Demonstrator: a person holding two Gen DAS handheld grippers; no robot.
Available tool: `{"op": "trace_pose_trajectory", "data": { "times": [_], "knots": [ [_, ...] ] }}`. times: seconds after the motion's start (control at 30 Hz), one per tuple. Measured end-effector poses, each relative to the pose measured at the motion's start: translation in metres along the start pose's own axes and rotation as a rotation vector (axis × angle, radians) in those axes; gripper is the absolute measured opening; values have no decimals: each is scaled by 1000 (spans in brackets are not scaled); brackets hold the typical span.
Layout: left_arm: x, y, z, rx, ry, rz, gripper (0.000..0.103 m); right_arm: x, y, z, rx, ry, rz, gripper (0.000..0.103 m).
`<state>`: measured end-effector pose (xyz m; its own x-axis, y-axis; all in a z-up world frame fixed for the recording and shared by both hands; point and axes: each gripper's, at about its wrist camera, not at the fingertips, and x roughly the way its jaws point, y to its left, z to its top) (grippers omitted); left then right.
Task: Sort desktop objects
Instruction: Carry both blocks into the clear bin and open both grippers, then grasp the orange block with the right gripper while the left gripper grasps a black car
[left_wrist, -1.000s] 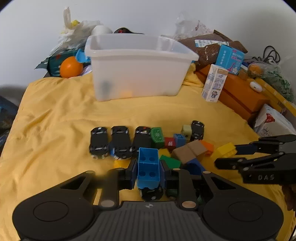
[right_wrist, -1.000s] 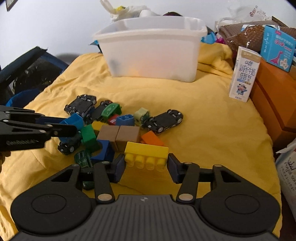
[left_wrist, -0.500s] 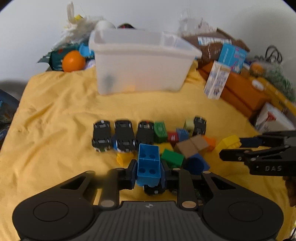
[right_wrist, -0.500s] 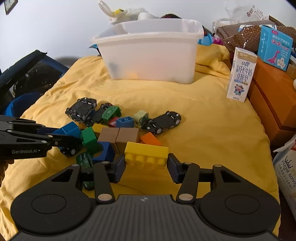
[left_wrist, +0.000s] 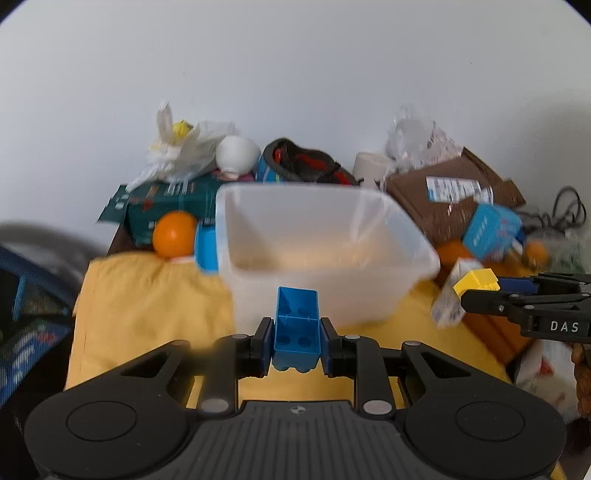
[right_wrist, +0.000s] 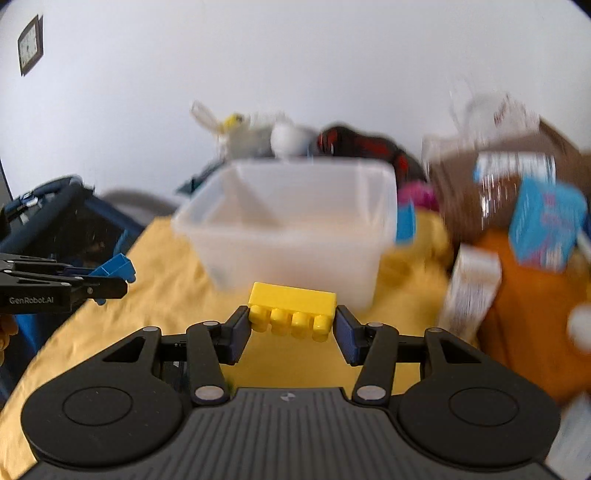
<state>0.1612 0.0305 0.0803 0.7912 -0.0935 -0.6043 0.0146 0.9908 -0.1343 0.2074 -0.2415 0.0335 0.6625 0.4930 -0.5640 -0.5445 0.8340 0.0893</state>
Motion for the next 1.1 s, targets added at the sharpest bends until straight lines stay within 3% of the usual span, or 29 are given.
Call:
{"op": "trace_pose_trajectory", "data": {
  "times": [0.23, 0.4, 0.8, 0.83, 0.9, 0.93, 0.97, 1.1],
  "knots": [
    [27, -7, 73, 49, 23, -2, 28, 15, -10, 85, 11, -3, 17, 53],
    [51, -7, 102, 27, 78, -22, 28, 39, -13, 120, -22, 50, 7, 53],
    [87, -12, 108, 25, 153, -20, 29, 86, -35, 134, 26, 163, -25, 53],
    [89, -12, 108, 22, 147, -6, 31, 90, -36, 134, 29, 168, -24, 53],
    [88, -10, 107, 16, 125, 26, 54, 95, -35, 132, 19, 175, -31, 56],
    [88, -9, 107, 13, 115, 34, 56, 97, -35, 132, 12, 172, -44, 68],
    [88, -7, 105, 10, 112, 36, 56, 98, -35, 130, 7, 168, -56, 74],
    [76, 2, 92, 3, 86, 37, 56, 96, -36, 124, 2, 146, -26, 75]
  ]
}}
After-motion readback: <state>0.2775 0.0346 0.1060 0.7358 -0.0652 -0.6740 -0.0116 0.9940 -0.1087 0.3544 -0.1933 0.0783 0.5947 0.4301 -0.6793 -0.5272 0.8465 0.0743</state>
